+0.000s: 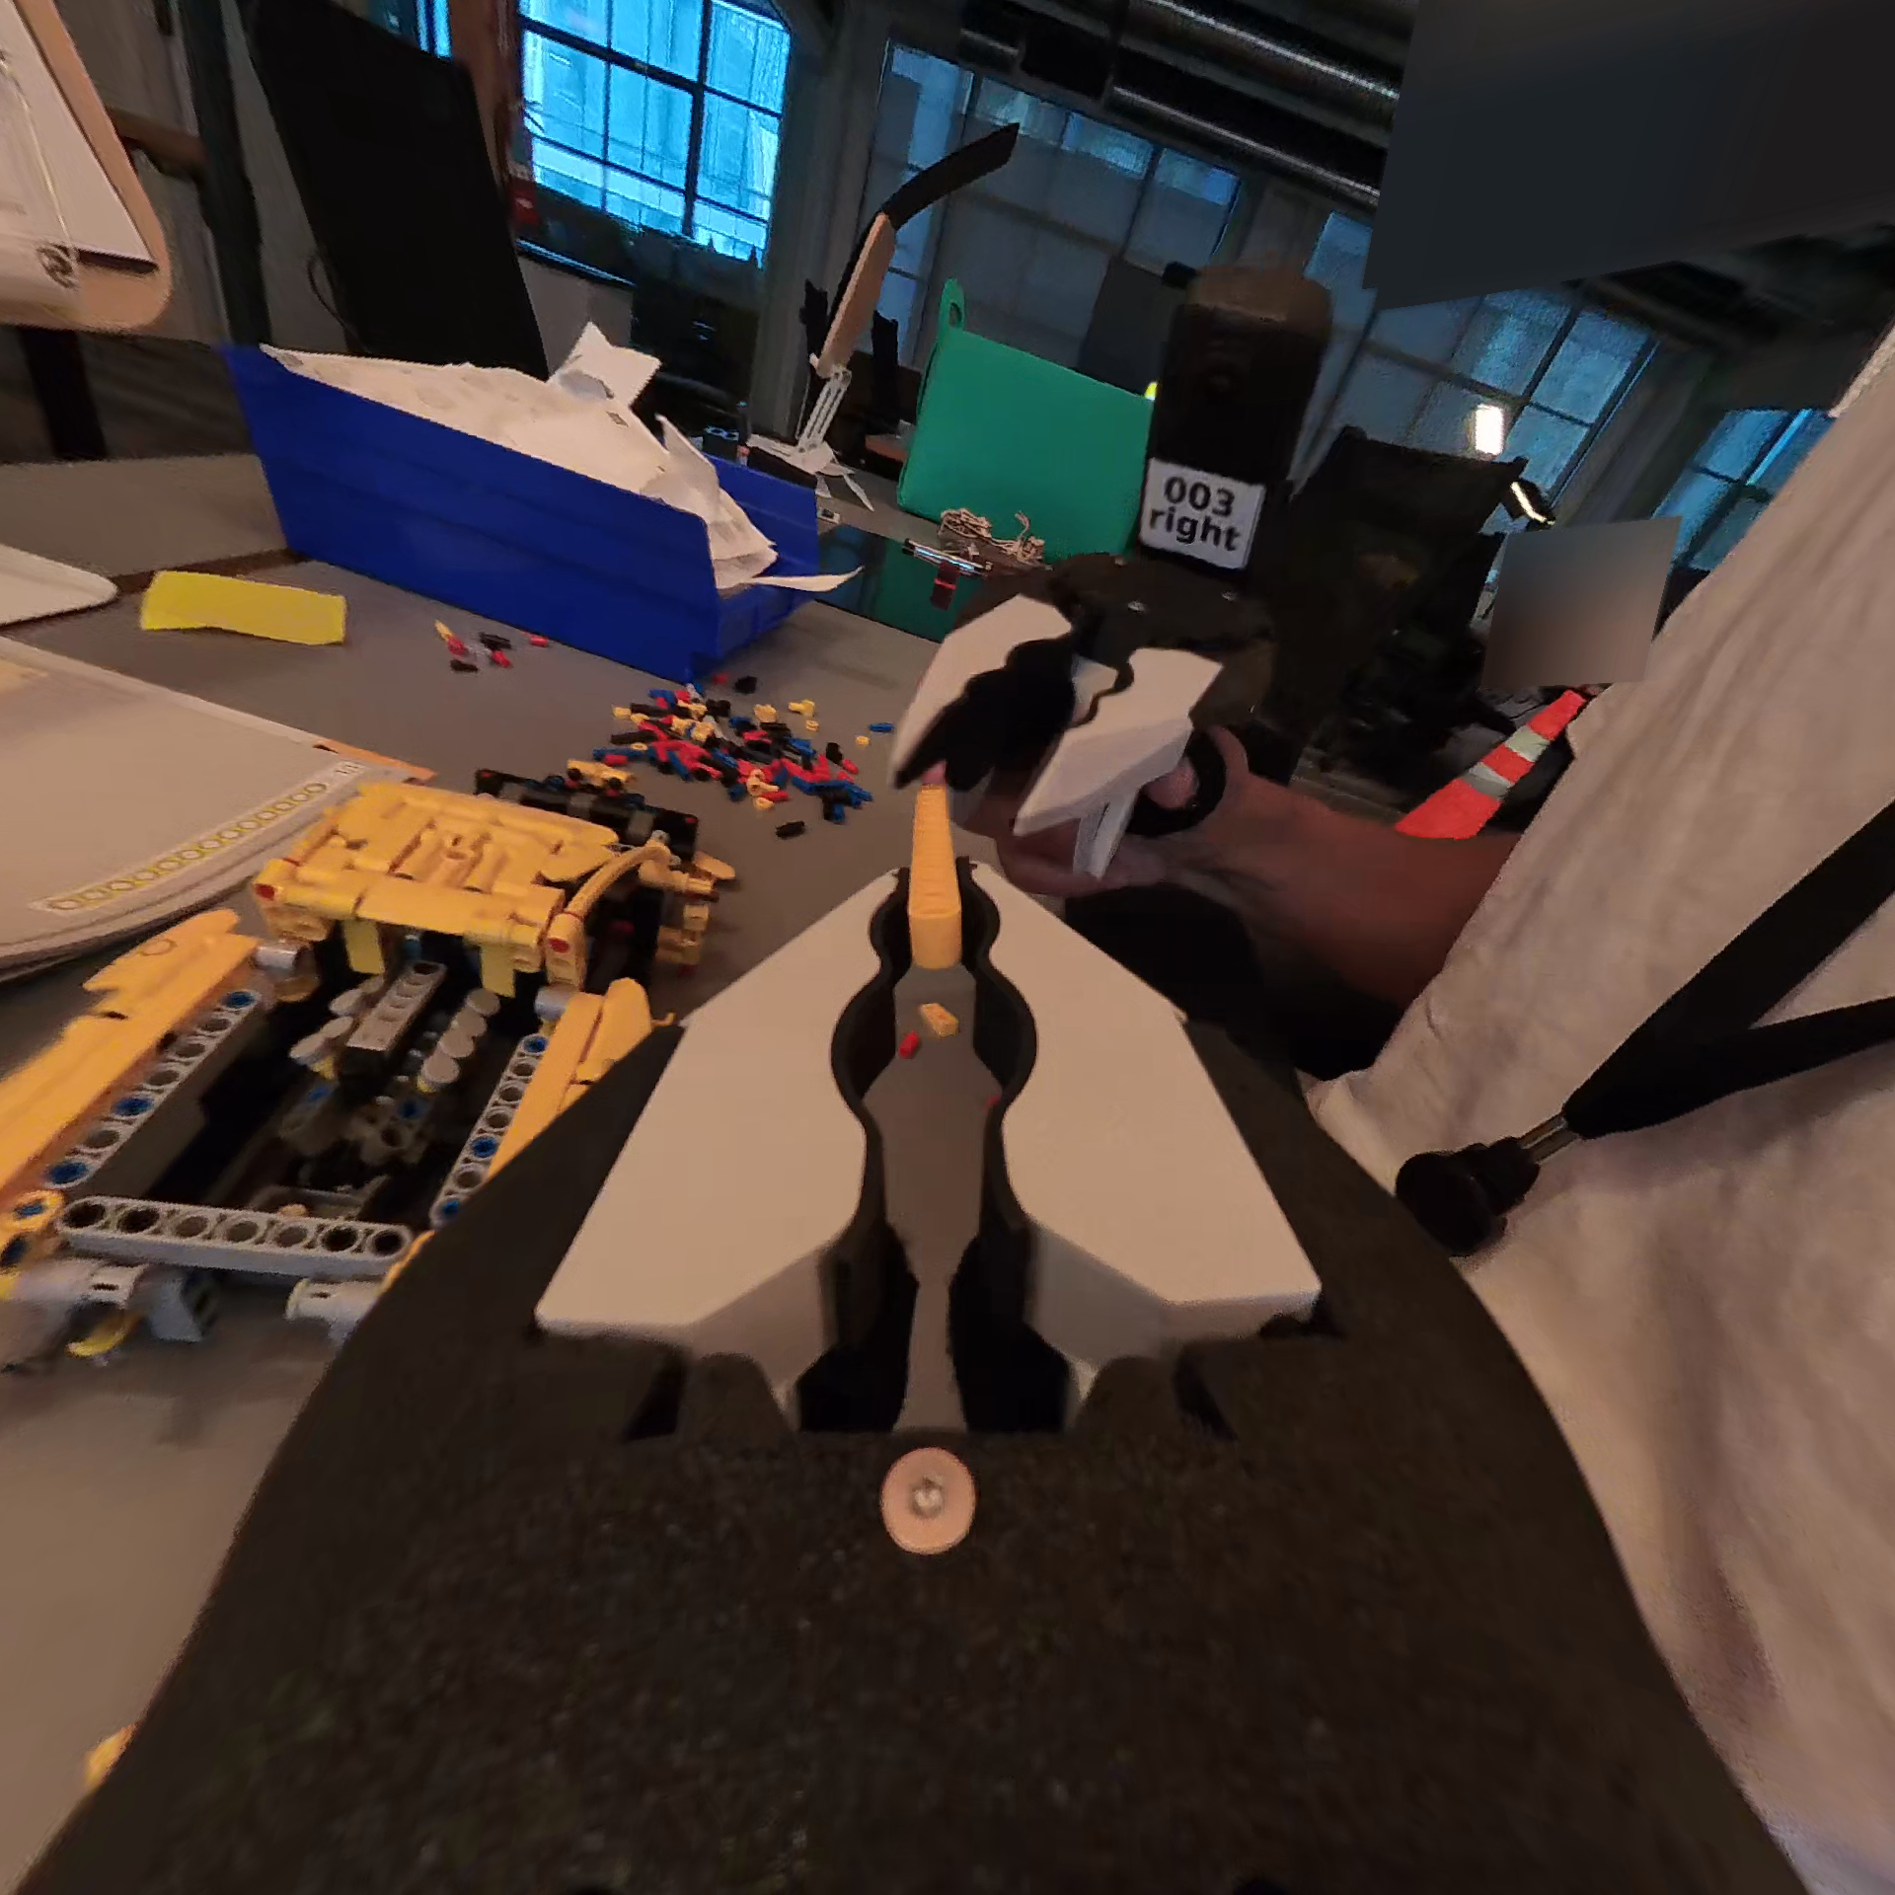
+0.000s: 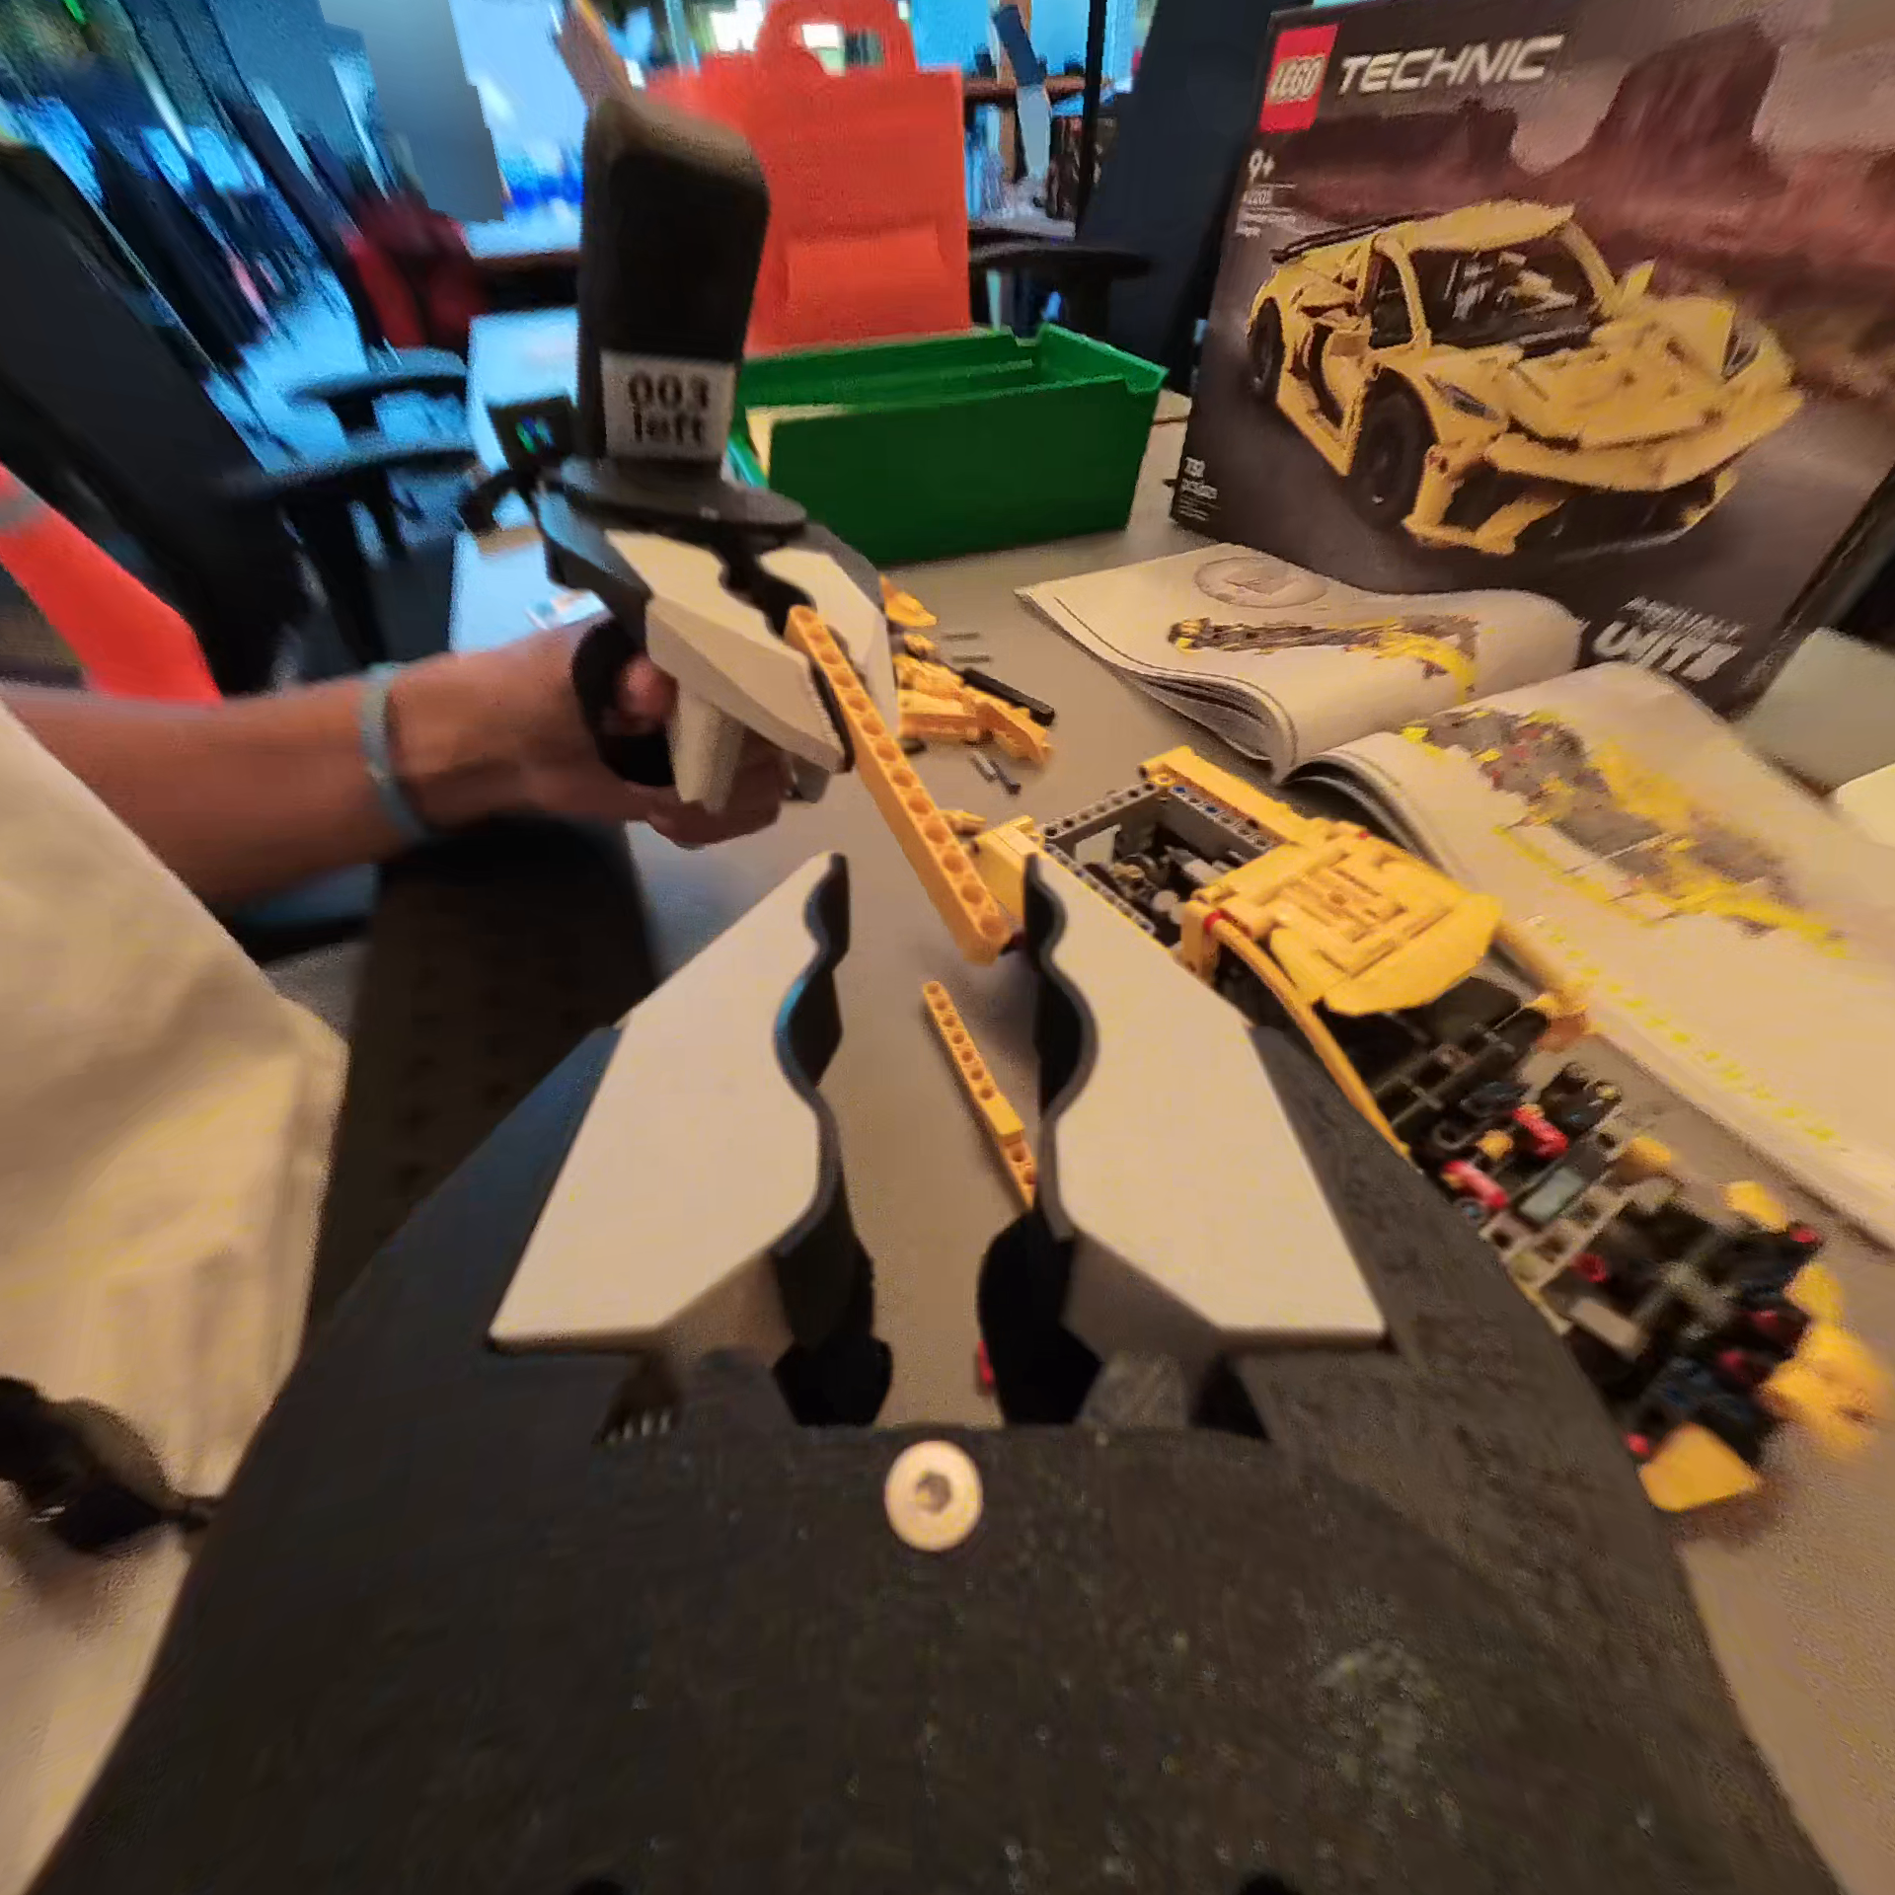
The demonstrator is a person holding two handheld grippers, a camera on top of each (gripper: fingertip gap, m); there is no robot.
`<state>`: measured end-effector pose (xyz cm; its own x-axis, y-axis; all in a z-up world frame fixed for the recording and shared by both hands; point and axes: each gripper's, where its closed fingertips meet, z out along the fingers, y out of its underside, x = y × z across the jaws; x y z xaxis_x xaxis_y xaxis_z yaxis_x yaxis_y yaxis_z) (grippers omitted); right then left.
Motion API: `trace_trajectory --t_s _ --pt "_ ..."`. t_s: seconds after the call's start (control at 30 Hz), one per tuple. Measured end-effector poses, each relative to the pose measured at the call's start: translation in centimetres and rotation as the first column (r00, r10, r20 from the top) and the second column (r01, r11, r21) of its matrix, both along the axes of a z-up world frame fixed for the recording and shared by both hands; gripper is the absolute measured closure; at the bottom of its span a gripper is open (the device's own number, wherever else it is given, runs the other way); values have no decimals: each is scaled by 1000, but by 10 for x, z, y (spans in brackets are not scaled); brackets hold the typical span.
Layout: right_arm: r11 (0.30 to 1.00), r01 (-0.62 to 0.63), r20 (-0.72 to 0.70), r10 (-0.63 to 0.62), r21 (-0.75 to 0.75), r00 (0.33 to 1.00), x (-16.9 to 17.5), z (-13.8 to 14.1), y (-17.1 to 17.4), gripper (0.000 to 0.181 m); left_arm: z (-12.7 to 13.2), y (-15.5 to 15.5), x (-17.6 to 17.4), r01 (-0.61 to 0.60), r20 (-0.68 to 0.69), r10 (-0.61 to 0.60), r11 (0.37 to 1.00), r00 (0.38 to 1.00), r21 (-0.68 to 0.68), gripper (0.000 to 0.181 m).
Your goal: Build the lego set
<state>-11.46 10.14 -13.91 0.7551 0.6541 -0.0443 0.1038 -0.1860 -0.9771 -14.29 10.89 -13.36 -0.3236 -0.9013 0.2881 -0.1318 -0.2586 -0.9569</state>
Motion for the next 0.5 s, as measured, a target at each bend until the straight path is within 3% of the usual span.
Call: trace_trajectory --t_s 0.07,0.13,0.27,0.5 --pt "1000 -11 -66 11 -1 998 4 4 -2 165 1 4 -2 -16 8 16 1000 1000 0 174" --pt "999 14 -41 -12 40 999 7 7 -3 172 2 6 -3 -16 10 16 1000 1000 -10 174" --pt "997 49 54 -52 51 997 10 2 1 173 3 9 -4 -27 18 27 1000 999 -13 174" --pt "996 62 77 -67 67 995 9 4 3 172 4 10 -4 -30 18 30 999 999 -23 174"
